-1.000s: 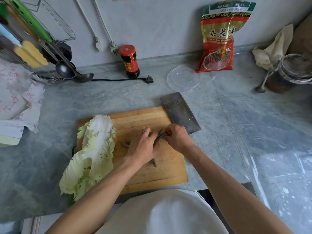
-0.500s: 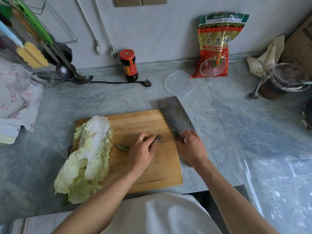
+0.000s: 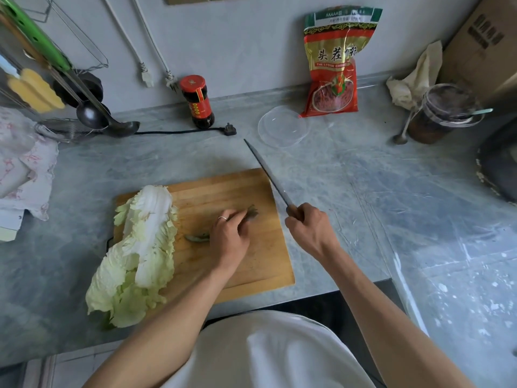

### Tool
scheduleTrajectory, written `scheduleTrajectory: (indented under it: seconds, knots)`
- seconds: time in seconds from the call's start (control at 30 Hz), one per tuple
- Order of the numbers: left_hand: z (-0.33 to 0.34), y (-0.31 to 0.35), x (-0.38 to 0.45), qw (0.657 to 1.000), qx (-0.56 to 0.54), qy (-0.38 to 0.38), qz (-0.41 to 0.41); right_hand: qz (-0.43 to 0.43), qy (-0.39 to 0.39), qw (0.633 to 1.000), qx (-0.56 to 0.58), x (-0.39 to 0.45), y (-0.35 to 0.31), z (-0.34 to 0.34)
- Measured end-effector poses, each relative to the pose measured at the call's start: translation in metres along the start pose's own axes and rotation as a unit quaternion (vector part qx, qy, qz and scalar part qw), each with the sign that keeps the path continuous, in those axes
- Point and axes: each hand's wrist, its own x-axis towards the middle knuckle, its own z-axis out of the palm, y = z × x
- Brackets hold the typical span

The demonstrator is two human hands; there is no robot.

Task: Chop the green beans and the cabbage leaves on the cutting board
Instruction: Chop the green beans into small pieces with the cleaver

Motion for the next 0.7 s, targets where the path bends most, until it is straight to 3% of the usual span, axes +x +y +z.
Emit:
scheduleTrajectory:
  seconds: [0.1, 0.23, 0.47, 0.7]
  knots:
    - [0.0, 0.001, 0.003, 0.999, -0.037, 0.007, -0.031, -0.055, -0.026, 0.998, -0.005, -0.013, -0.005, -0.007]
    - [0.001, -0.001, 0.002, 0.999, -0.022, 0.015, -0.033, -0.022, -0.112, 0.993, -0.007, -0.02, -0.013, -0.009]
    - [0.001, -0.006, -0.002, 0.999, 0.047, 0.012, -0.014, -0.054, -0.134, 0.987, -0.07, -0.019, -0.015, 0.0]
    - [-0.008, -0.005, -0.003, 0.996, 0.089, 0.008, 0.029, -0.056, -0.138, 0.987, -0.059, -0.014, -0.017, 0.002]
